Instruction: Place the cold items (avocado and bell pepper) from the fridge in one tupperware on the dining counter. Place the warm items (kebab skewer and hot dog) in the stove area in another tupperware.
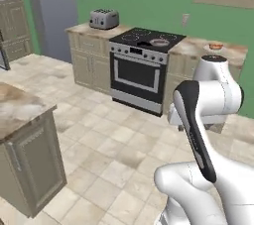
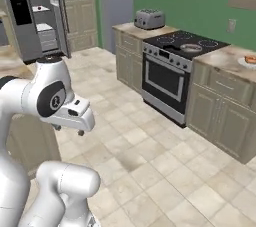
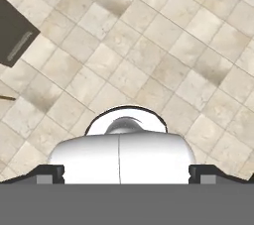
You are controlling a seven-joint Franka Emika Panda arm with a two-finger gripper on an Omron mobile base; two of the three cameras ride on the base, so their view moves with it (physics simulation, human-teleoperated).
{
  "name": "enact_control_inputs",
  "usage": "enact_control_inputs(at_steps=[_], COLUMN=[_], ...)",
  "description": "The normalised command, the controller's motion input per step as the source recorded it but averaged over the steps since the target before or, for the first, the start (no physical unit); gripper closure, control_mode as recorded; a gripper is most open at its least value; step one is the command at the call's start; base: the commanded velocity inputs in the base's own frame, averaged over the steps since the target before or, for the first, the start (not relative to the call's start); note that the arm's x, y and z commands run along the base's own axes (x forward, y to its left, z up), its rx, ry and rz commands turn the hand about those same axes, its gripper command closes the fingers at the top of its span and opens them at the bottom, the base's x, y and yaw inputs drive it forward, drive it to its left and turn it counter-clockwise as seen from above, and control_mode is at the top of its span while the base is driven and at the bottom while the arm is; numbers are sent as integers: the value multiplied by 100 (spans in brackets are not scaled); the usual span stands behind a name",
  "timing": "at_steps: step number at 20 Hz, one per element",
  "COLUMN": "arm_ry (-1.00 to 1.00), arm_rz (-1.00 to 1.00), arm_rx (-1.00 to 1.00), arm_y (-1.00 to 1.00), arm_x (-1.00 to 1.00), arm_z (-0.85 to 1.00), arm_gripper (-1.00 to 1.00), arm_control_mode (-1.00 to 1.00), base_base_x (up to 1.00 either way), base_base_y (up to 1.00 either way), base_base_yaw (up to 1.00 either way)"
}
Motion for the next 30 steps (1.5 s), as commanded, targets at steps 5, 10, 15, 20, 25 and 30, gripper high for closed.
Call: enact_control_inputs(at_steps=[5,10,15,20,25,30], arm_ry=[0,0,0,0,0,0], arm_rz=[0,0,0,0,0,0], arm_rx=[0,0,0,0,0,0], arm_y=[0,0,0,0,0,0], arm_x=[0,0,0,0,0,0], arm_z=[0,0,0,0,0,0], arm_gripper=[-100,-100,-100,-100,-100,-100], arm_control_mode=[100,100,100,100,100,100], base_base_x=[77,69,78,79,65,55], base_base_y=[-47,-56,-76,-94,-100,-38], base_base_yaw=[73,70,63,54,12,-40])
